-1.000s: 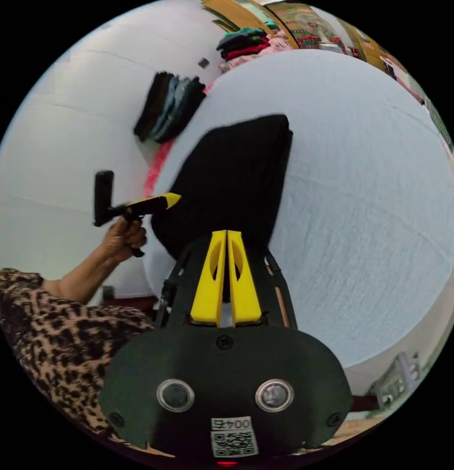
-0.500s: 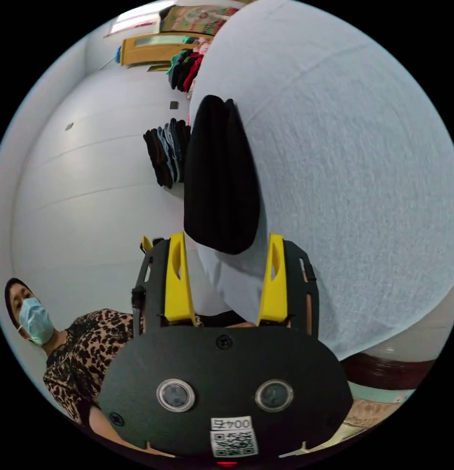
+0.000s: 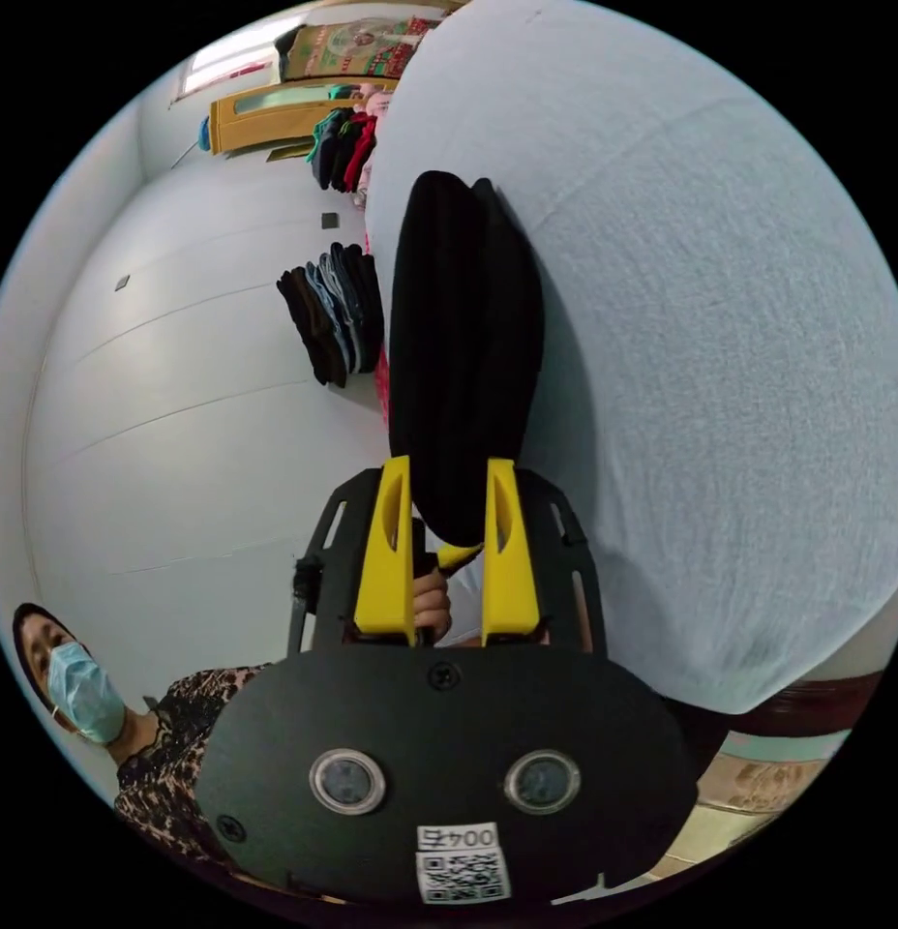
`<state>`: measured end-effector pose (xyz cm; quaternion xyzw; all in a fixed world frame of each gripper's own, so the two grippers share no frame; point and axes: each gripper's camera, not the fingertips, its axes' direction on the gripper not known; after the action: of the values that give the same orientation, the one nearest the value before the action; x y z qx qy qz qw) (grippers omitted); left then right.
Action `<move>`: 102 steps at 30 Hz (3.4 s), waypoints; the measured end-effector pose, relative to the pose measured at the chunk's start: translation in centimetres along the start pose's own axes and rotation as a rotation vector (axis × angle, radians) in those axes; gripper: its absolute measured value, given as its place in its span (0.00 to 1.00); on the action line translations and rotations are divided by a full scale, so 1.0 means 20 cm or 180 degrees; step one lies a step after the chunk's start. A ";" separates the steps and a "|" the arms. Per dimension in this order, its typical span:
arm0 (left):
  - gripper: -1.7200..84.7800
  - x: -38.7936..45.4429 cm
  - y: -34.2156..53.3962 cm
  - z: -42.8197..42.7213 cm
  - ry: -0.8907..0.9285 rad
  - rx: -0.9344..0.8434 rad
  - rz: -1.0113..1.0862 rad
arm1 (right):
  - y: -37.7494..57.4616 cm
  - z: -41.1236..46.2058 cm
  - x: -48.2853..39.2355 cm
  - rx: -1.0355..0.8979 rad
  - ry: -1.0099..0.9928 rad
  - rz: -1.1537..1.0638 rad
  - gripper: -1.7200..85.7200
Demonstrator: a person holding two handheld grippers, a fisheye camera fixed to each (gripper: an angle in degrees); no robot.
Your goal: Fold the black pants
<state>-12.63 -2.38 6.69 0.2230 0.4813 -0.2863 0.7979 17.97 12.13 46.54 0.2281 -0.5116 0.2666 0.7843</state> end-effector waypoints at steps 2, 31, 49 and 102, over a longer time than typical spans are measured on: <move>0.40 -0.02 -0.07 0.07 0.0060 0.0079 0.0012 | -0.01 0.07 0.00 -0.0118 -0.0015 -0.0026 0.15; 0.23 -0.23 -0.26 0.87 -0.1583 -0.0953 0.0941 | -0.32 1.11 0.63 -0.0234 -0.0447 -0.0762 0.17; 0.23 -0.88 0.61 2.34 -0.0863 -0.4544 0.2092 | 1.78 1.44 1.15 0.3434 0.0125 0.0116 0.17; 0.25 -4.04 3.71 4.28 -0.2838 -0.7103 0.1434 | 4.44 2.08 3.68 0.5413 -0.1402 0.3584 0.23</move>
<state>61.76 17.80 122.48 -0.6232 0.0978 0.3770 0.6783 -43.49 66.45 137.67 0.4772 -0.3193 0.8186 0.0166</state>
